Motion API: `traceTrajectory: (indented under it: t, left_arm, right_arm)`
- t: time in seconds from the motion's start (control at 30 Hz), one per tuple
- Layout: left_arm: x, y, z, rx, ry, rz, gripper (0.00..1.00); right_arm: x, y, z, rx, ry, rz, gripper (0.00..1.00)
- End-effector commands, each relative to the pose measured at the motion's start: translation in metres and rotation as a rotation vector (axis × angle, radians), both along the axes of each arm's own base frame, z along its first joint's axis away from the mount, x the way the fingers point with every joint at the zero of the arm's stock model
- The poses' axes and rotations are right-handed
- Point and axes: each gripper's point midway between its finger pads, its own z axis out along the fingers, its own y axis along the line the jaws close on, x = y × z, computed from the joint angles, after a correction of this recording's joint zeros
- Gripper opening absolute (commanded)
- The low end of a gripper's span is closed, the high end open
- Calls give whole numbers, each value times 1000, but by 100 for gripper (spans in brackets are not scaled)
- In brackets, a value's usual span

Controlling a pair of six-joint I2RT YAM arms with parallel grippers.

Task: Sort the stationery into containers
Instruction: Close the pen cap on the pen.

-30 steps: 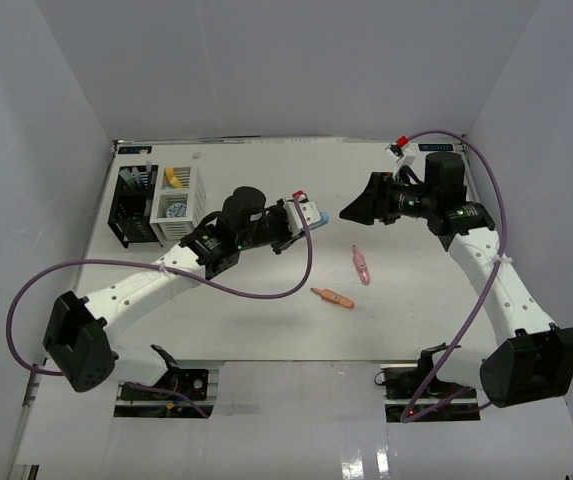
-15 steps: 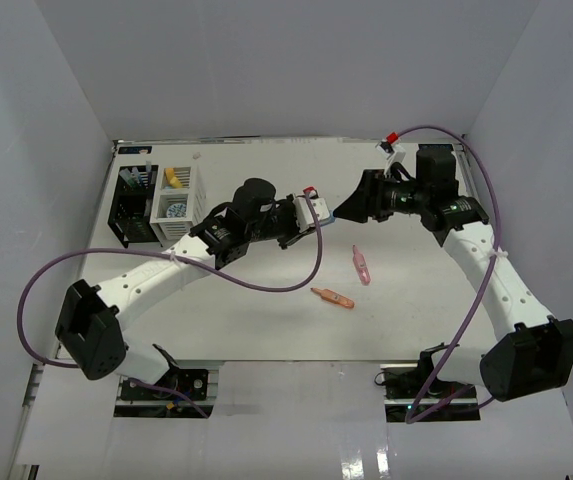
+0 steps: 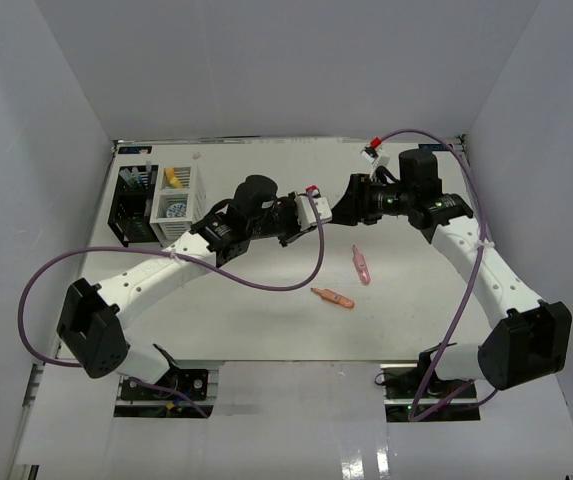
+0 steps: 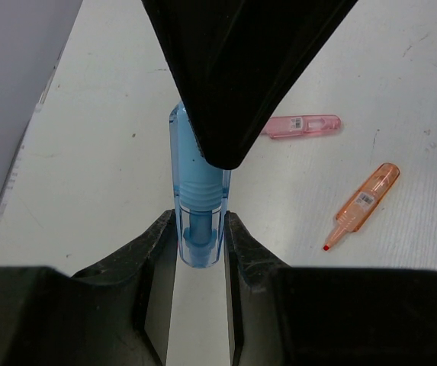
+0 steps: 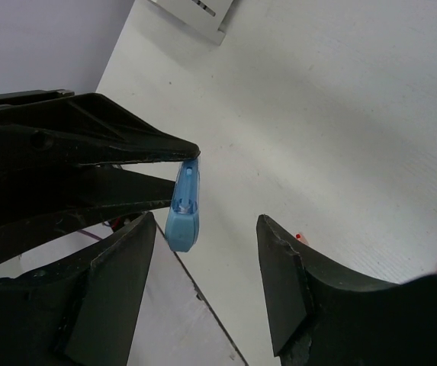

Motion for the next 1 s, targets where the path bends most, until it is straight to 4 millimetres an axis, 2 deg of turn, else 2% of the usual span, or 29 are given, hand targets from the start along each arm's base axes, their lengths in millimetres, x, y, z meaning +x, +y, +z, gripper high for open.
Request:
traceTrajectory:
  t: [0.0,0.37,0.83,0.97]
  left_arm:
    - [-1,-3,16,-15,-30,-20,0]
    - [-2,-2,6,16,-18,-26,0]
    - [-2,0,11,13,-24,-19,0]
    - [-2,-1,12,10,-26,-20,0]
  right_arm:
    - [9,4,26,27,-80,-8,62]
    - [10,6,34,36,-93,-8,53]
    - [6,10,24,18,-66,-2,50]
    - [4,9,19,11,-58,-2,45]
